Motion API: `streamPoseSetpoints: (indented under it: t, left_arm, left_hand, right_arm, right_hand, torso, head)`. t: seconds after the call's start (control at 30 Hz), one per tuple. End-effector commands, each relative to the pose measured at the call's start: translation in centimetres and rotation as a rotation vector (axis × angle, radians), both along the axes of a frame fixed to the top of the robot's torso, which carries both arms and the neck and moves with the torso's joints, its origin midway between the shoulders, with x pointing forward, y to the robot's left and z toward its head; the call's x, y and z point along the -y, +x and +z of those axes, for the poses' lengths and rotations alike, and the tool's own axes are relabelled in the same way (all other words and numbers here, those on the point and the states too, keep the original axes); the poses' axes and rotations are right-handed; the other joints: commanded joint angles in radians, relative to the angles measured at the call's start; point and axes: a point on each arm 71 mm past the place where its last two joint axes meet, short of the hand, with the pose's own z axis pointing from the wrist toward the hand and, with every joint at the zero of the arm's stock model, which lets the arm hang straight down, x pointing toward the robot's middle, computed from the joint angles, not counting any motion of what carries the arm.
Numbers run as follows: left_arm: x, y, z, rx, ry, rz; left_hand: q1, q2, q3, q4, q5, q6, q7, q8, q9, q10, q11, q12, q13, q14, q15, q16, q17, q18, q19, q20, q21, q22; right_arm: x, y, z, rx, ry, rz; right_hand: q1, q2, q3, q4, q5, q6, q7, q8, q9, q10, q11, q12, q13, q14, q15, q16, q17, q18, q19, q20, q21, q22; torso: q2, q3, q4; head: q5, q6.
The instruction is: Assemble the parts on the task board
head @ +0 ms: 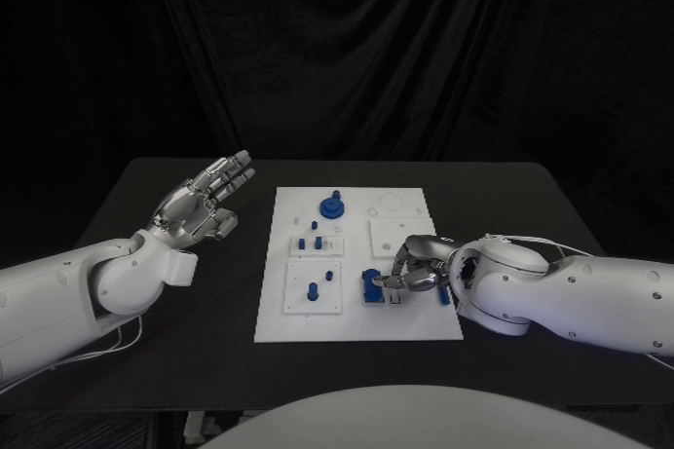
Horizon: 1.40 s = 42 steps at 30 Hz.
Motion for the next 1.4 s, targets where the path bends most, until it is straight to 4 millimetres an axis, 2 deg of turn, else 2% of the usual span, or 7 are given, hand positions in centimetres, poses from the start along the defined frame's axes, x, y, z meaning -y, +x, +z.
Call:
streamPoseSetpoints:
  t: [0.03, 0.23, 0.4, 0.6, 0.7, 1.17, 1.4]
  left_arm:
    - [0.0, -0.1, 0.0, 0.004, -0.011, -0.007]
    - [0.0, -0.1, 0.0, 0.002, -0.008, -0.005]
    - [0.0, -0.1, 0.0, 0.001, -0.008, -0.005]
    - [-0.1, -0.1, -0.1, -0.001, -0.006, -0.006]
    - [-0.1, -0.1, -0.1, -0.002, -0.005, -0.006]
    - [0.0, -0.1, -0.1, -0.006, -0.004, -0.011]
    - [0.0, -0.2, -0.2, -0.008, -0.005, -0.015]
  left_hand:
    - [0.007, -0.001, 0.008, 0.000, 0.006, 0.002, 0.007, 0.003, 0.002, 0.000, 0.008, 0.004, 0.001, 0.000, 0.007, -0.004, -0.001, -0.014, 0.105, 0.006, 0.004, 0.263]
    - [0.007, -0.001, 0.008, 0.000, 0.006, 0.002, 0.007, 0.003, 0.002, 0.000, 0.008, 0.004, 0.001, 0.000, 0.007, -0.004, -0.001, -0.014, 0.105, 0.006, 0.004, 0.263]
    - [0.007, -0.001, 0.008, 0.000, 0.006, 0.002, 0.007, 0.003, 0.002, 0.000, 0.008, 0.004, 0.001, 0.000, 0.007, -0.004, -0.001, -0.014, 0.105, 0.006, 0.004, 0.263]
    - [0.007, -0.001, 0.009, -0.001, 0.006, 0.003, 0.007, 0.003, 0.002, 0.000, 0.008, 0.004, 0.001, 0.000, 0.007, -0.004, -0.001, -0.014, 0.105, 0.006, 0.004, 0.263]
    - [0.007, -0.001, 0.009, -0.001, 0.006, 0.003, 0.007, 0.003, 0.002, 0.000, 0.008, 0.004, 0.001, 0.000, 0.007, -0.004, -0.001, -0.014, 0.105, 0.006, 0.004, 0.263]
    - [0.007, -0.002, 0.009, -0.002, 0.006, 0.002, 0.008, 0.003, 0.002, 0.000, 0.008, 0.004, 0.001, 0.000, 0.007, -0.004, -0.001, -0.014, 0.105, 0.006, 0.004, 0.263]
    - [0.007, -0.002, 0.010, -0.002, 0.007, 0.002, 0.008, 0.003, 0.002, 0.000, 0.008, 0.005, 0.001, 0.000, 0.008, -0.004, -0.001, -0.014, 0.105, 0.006, 0.004, 0.263]
  right_arm:
    - [-0.1, -0.3, 0.2, 0.008, 0.010, 0.017]
    - [0.2, -0.7, 0.1, -0.009, 0.000, 0.025]
    - [0.2, -0.8, 0.1, -0.016, -0.004, 0.028]
    - [0.3, -0.8, -0.1, -0.024, -0.014, 0.028]
    - [0.3, -0.7, -0.2, -0.029, -0.021, 0.027]
    - [0.5, 0.0, -0.7, -0.027, -0.039, 0.011]
    - [0.4, 0.2, -0.8, -0.028, -0.043, 0.012]
  right_hand:
    - [0.013, 0.001, -0.011, 0.004, -0.021, 0.008, 0.003, -0.001, 0.005, 0.104, 0.005, 0.003, 0.263, 0.091, 0.003, -0.001, 0.189, -0.007, 0.020, 0.003, 0.005, 0.191]
    - [0.014, 0.001, -0.022, 0.005, -0.047, 0.013, 0.001, 0.004, 0.013, 0.104, 0.004, 0.003, 0.263, 0.091, 0.002, -0.001, 0.189, -0.007, 0.020, 0.002, 0.006, 0.191]
    - [0.015, 0.001, -0.023, 0.004, -0.049, 0.014, 0.001, 0.005, 0.014, 0.104, 0.003, 0.003, 0.263, 0.090, 0.002, -0.002, 0.188, -0.007, 0.020, 0.002, 0.006, 0.191]
    - [0.017, 0.003, -0.024, 0.004, -0.054, 0.015, 0.000, 0.007, 0.016, 0.104, 0.003, 0.003, 0.263, 0.090, 0.002, -0.002, 0.187, -0.007, 0.020, 0.002, 0.006, 0.191]
    - [0.019, 0.004, -0.024, 0.004, -0.056, 0.016, 0.000, 0.008, 0.017, 0.104, 0.003, 0.003, 0.263, 0.090, 0.001, -0.002, 0.188, -0.007, 0.020, 0.002, 0.005, 0.191]
    - [0.084, 0.029, -0.017, -0.006, -0.046, 0.018, -0.006, 0.023, 0.039, 0.104, -0.002, 0.003, 0.263, 0.090, -0.003, -0.002, 0.188, -0.007, 0.019, -0.002, 0.004, 0.190]
    - [0.120, 0.026, -0.018, -0.017, -0.046, 0.015, -0.007, 0.028, 0.049, 0.104, -0.003, 0.003, 0.263, 0.090, -0.004, -0.001, 0.188, -0.007, 0.019, -0.003, 0.004, 0.190]
  torso:
    - [0.000, 0.0003, 0.0002]
    - [0.000, -0.0005, 0.0012]
    - [0.001, 0.0014, -0.0014]
    - [-0.001, -0.0006, -0.0001]
    - [-0.001, 0.0001, -0.0002]
    - [0.001, -0.0007, 0.0022]
    - [0.000, 0.0003, 0.0018]
  head:
    - [0.002, 0.000]
    - [-0.001, 0.000]
    - [-0.001, 0.000]
    - [-0.001, 0.000]
    - [0.000, 0.000]
    - [-0.001, 0.000]
    - [-0.001, 0.000]
